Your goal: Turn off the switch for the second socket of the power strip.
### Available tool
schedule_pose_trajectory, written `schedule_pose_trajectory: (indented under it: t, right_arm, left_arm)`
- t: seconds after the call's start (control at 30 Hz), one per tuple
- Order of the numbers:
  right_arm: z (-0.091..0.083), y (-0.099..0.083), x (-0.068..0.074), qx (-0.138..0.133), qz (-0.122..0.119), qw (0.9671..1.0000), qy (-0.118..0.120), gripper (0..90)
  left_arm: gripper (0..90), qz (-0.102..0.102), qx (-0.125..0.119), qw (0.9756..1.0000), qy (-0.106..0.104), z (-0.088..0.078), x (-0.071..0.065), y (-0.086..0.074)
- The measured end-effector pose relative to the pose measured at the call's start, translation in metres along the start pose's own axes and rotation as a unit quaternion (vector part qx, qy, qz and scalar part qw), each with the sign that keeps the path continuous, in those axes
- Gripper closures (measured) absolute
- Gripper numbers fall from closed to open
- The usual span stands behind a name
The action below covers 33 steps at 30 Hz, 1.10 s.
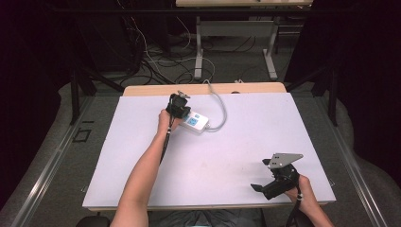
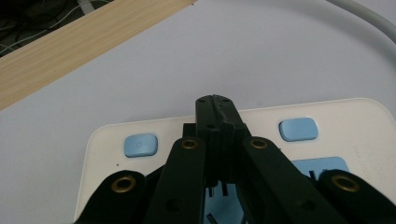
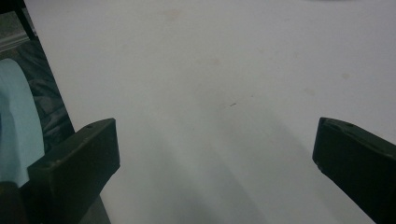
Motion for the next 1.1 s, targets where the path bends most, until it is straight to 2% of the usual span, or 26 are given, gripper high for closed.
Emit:
schedule_pose_trajectory:
  t: [0.47, 0.7, 0.73, 0.8, 1.1]
  right_arm:
    - [0.0003, 0.0001, 0.0002, 0.000, 0.001, 1.0000, 0.002, 0.1]
    - [0.0004, 0.0001, -0.0008, 0.000, -0.002, 1.0000, 0.000, 0.1]
    - [-0.0006, -0.0010, -0.0002, 0.007, -0.001, 1.0000, 0.003, 0.1]
    - [0.0004, 0.0002, -0.0004, 0.000, -0.001, 1.0000, 0.001, 0.1]
    - [-0.0004, -0.0005, -0.0004, 0.004, -0.002, 1.0000, 0.002, 0.1]
  left_arm:
    - [90.0, -0.003, -0.001, 1.0000, -0.002, 0.0002, 0.0000, 0.0005]
    - [90.0, 0.003, 0.004, 1.0000, 0.006, 0.0000, -0.0011, 0.0005]
    - [90.0, 0.004, 0.003, 1.0000, 0.007, 0.0001, -0.0011, 0.0007]
    - [90.0, 0.004, 0.002, 1.0000, 0.008, 0.0001, -0.0012, 0.0009]
    - [90.0, 0.007, 0.005, 0.9999, 0.006, -0.0004, -0.0006, 0.0005]
Point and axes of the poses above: each handheld gripper's, and its own axes: z roughly forward along the jaws, y roughly out of its top, x roughly to its left, the point moved 10 cm from there along z, roughly forward along the jaws, and after that the axes turned 8 degrees about -z, right-handed, at the moved point
